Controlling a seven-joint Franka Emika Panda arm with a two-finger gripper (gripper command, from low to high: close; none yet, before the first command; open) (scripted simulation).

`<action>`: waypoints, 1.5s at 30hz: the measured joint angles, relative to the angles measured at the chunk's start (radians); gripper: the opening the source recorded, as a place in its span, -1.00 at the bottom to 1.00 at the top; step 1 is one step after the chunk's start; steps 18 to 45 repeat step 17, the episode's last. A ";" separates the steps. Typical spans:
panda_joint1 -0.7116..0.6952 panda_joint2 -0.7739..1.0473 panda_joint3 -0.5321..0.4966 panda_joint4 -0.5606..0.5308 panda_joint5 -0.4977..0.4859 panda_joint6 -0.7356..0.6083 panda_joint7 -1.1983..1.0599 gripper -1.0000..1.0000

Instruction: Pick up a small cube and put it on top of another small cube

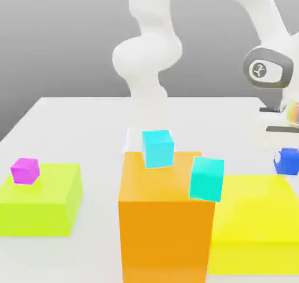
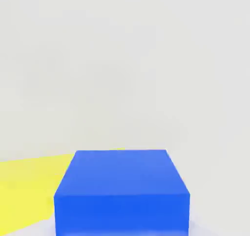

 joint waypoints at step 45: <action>-0.237 -0.100 -0.228 0.222 -0.030 -0.322 -0.266 1.00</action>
